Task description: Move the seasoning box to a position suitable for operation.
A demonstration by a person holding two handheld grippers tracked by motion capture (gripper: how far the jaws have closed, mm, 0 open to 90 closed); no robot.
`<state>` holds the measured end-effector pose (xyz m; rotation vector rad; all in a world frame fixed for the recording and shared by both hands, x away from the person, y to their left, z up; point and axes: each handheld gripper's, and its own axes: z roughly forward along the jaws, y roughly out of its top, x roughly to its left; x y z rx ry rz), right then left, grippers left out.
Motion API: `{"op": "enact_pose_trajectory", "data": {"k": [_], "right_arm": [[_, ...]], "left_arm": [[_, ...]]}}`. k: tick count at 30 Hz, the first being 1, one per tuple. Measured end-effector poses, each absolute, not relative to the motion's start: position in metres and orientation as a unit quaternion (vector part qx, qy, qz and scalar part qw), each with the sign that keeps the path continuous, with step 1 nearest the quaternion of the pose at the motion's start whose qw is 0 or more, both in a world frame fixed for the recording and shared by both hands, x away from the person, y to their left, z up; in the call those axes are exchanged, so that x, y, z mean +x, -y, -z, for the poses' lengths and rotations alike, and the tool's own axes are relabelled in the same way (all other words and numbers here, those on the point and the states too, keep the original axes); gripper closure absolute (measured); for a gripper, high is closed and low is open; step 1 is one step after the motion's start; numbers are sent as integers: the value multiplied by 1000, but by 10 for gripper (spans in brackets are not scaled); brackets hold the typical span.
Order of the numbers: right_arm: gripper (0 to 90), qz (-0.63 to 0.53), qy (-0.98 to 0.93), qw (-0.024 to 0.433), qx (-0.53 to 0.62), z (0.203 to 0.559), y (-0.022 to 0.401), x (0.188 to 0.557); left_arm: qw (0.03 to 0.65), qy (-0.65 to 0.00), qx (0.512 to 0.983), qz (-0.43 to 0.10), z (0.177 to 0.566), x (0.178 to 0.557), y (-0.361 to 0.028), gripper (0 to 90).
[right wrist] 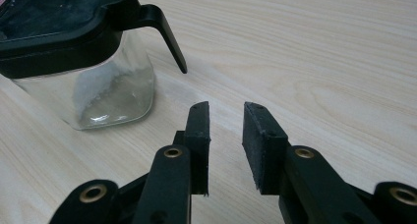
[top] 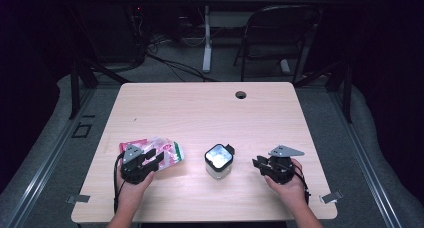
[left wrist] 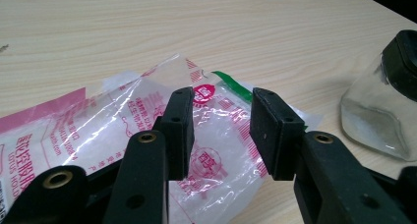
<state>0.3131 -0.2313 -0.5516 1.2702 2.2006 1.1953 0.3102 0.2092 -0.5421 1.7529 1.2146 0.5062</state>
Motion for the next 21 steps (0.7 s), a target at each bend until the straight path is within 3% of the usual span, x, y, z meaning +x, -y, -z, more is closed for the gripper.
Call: {"op": "enact_pose_trajectory", "data": {"k": [21], "right_arm": [[735,-425,-795,140,409,552,201,332]], "left_arm": [[461,-509,689,-230,536,294,-228,617]]}}
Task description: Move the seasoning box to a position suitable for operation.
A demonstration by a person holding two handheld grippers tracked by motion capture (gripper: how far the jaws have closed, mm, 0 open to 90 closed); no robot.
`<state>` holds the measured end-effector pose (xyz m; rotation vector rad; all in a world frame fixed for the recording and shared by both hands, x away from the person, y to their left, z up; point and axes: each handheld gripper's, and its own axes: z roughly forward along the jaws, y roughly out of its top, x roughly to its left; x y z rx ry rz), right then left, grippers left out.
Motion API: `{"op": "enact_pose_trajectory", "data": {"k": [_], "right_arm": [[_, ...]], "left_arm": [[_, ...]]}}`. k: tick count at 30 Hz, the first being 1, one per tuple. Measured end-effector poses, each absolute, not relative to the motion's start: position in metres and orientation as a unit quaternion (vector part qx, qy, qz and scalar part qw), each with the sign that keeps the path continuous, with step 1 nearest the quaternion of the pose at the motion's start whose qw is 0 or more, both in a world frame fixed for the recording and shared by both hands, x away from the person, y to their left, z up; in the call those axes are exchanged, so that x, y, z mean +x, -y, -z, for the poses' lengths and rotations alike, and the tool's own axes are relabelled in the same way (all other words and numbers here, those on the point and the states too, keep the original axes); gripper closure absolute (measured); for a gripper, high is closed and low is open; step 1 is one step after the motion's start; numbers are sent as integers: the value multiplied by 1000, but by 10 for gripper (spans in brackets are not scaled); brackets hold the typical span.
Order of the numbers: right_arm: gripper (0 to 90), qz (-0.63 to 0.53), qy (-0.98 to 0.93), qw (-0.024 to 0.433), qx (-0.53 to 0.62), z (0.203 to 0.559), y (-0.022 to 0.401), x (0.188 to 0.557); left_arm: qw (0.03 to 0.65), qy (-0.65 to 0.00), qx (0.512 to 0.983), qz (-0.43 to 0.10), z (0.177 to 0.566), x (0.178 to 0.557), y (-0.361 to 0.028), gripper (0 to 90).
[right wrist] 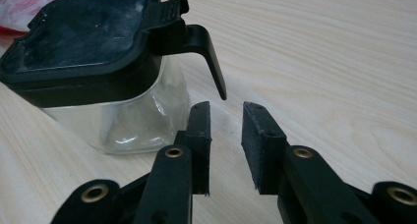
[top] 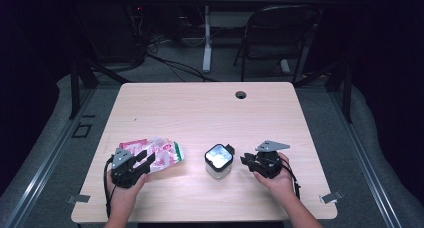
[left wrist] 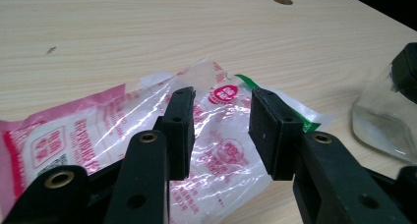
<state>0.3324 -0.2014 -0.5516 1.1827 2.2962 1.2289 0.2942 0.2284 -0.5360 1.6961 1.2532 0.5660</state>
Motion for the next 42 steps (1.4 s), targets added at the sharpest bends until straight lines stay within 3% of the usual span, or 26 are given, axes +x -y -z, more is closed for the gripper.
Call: {"op": "enact_pose_trajectory", "data": {"k": [14,27,42], "right_arm": [[716,-407,-809,119,406,568,184,358],[701,-405,-821,133,379,564,171,366],[744,-407,-820,138,378,570,165,369]], "left_arm": [[462,-525,675,-237,536,285,-239,616],[459,-520,681,-236,538,285,-235,617],[455,-518,685,-236,540,284,-233,619]]}}
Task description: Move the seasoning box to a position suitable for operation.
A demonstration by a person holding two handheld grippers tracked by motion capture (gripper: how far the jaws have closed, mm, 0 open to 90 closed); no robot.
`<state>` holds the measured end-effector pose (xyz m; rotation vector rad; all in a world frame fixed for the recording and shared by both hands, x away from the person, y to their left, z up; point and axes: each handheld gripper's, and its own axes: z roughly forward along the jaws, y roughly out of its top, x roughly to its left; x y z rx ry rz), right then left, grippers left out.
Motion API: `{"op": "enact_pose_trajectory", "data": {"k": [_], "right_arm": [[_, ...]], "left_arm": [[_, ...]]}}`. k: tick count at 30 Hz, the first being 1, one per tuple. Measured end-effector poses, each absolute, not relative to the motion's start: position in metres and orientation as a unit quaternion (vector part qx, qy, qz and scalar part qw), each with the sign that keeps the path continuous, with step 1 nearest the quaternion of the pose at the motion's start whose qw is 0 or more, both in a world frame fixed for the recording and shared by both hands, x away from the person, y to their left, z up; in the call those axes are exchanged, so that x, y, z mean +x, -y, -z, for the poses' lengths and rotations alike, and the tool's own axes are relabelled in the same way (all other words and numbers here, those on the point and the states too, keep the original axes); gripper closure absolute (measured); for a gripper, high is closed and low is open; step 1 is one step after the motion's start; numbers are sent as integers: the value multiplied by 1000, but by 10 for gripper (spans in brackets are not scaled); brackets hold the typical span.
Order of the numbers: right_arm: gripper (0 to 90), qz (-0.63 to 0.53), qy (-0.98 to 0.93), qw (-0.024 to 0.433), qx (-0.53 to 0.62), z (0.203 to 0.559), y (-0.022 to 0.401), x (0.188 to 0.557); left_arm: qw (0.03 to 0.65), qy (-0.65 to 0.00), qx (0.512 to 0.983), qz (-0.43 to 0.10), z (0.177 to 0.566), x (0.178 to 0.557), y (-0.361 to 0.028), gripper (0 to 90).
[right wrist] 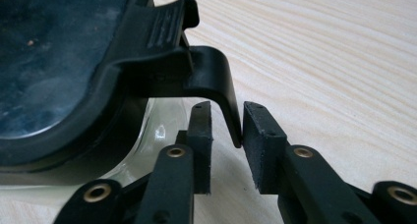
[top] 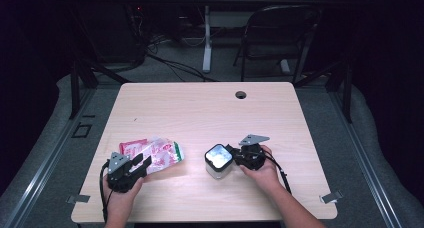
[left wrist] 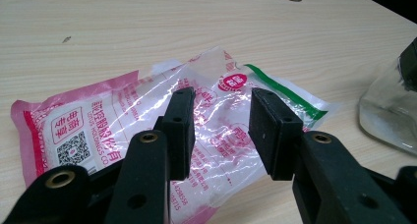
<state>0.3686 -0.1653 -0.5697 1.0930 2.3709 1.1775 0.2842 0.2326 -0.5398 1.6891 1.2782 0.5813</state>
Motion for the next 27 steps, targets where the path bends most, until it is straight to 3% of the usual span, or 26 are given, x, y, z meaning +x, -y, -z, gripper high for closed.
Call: {"op": "enact_pose_trajectory", "data": {"k": [13,27], "right_arm": [[824,-400,-821,162,375,569,163,366],[833,-374,-828,184,376,566,160,353]], "left_arm": [[450,-518,687,-237,540,283,-232,619],[451,-509,694,-236,540,284,-226,623]]}}
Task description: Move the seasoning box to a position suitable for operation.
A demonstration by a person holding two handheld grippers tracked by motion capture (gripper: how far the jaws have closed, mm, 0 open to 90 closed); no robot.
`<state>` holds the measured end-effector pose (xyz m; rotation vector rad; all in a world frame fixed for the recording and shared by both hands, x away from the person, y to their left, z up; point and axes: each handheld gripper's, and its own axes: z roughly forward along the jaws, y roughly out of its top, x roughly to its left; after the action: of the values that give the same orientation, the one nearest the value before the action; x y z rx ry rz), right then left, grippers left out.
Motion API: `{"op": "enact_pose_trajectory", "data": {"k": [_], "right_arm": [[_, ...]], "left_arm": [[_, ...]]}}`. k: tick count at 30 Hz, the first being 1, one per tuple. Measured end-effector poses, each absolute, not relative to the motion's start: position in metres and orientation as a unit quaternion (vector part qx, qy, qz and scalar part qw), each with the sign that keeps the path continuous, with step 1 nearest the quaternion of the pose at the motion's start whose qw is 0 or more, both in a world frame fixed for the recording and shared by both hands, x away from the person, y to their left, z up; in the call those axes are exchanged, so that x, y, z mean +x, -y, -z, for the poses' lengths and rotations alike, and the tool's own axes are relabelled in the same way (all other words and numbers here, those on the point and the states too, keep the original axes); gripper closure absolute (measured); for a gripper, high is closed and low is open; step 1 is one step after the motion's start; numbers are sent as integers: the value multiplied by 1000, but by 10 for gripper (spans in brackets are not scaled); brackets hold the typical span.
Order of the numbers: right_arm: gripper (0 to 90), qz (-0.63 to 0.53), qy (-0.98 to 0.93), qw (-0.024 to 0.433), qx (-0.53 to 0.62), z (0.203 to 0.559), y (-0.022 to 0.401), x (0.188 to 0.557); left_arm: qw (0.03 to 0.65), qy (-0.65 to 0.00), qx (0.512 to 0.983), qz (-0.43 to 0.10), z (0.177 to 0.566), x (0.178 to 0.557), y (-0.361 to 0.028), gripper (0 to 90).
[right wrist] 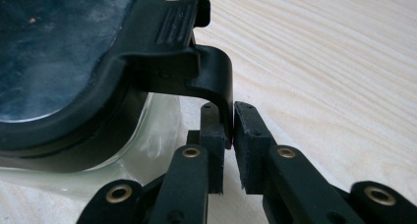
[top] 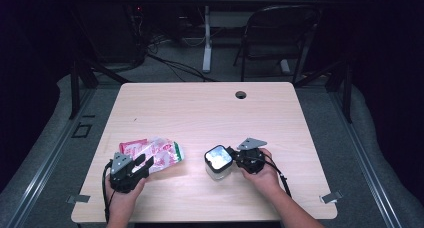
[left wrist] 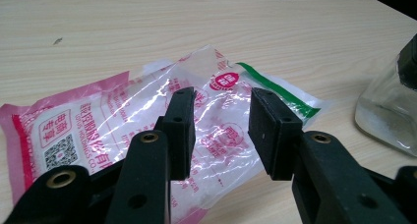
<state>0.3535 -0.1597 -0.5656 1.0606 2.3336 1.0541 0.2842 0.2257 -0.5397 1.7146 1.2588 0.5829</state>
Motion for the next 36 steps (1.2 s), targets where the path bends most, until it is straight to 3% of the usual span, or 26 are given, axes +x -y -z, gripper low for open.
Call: {"op": "enact_pose_trajectory", "data": {"k": [26,36], "right_arm": [[822,-356,-827,187,394,562,162,320],[797,-358,-824,169,405,560,165,312]], "left_arm": [[460,-466,723,-221,537,298,-198,638],[465,-453,729,-216,536,300,-186,645]]}}
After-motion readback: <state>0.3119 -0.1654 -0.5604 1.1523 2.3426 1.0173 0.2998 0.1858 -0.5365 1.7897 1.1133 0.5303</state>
